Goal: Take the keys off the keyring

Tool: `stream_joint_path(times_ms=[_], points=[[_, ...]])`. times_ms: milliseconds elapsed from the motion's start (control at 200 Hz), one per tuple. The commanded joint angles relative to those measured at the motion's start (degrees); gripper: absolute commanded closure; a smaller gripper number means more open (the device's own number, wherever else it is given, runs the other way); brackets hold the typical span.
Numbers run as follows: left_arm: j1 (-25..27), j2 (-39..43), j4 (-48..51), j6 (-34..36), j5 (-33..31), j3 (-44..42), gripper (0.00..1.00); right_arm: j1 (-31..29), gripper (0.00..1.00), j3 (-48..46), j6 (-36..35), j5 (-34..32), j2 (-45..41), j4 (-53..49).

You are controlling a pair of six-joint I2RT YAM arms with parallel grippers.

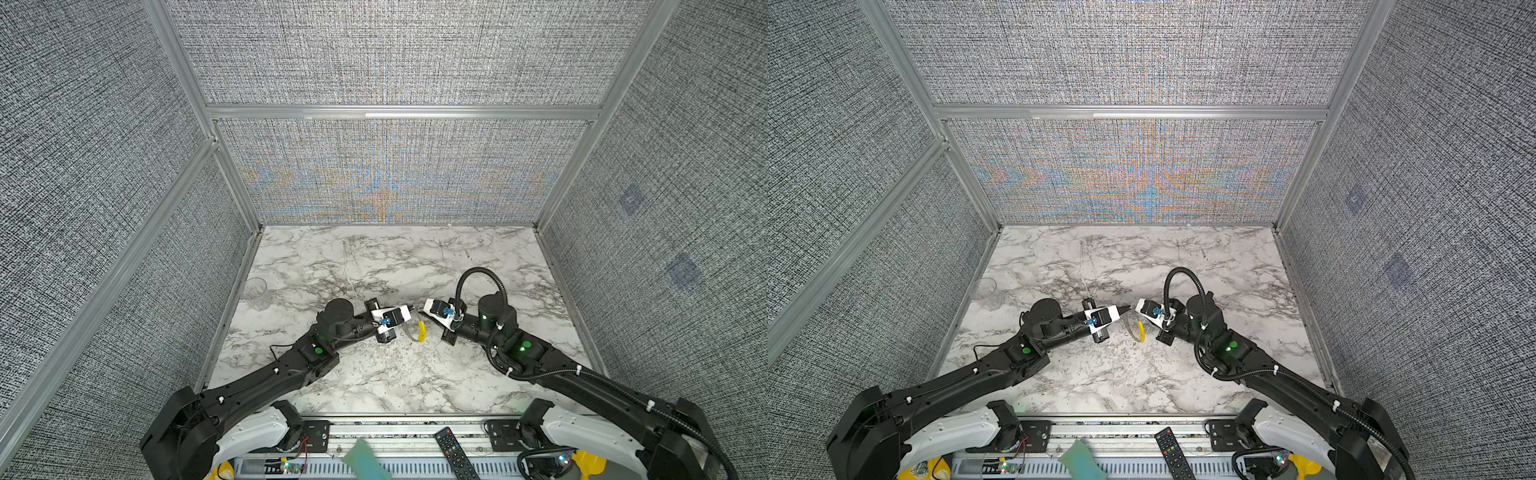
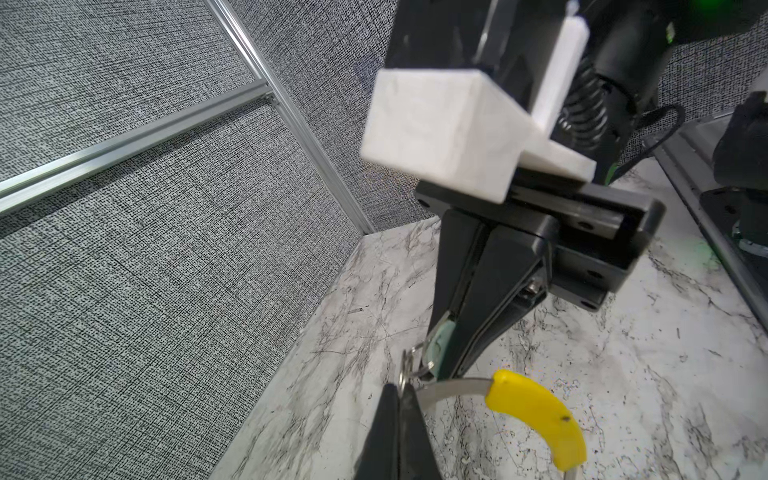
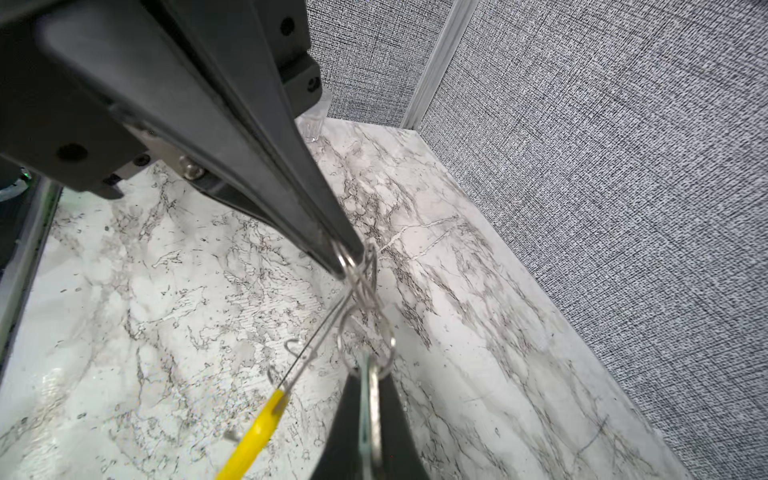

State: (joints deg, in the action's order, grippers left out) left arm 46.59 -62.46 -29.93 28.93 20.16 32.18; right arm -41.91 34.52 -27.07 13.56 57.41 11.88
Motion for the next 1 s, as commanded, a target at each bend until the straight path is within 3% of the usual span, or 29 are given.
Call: stream_joint_path(times_ms=[0, 510, 996], points=[[-0.3, -0.1, -3.7, -0.3, -6.3, 0.7, 1.00, 0.1, 1.00, 0.0, -1.9, -5.2, -1.1, -1.5], [-0.1, -1.0, -7.1, -3.6, -4.4, 0.8, 1.00, -2.2, 1.00, 0.4, -3.0, 0.3, 1.4, -0.2], [0.3, -1.9, -8.6, -3.7, -5.7, 1.3, 1.00, -2.3, 1.00, -0.2, 0.7, 3.7, 3.2, 1.9]])
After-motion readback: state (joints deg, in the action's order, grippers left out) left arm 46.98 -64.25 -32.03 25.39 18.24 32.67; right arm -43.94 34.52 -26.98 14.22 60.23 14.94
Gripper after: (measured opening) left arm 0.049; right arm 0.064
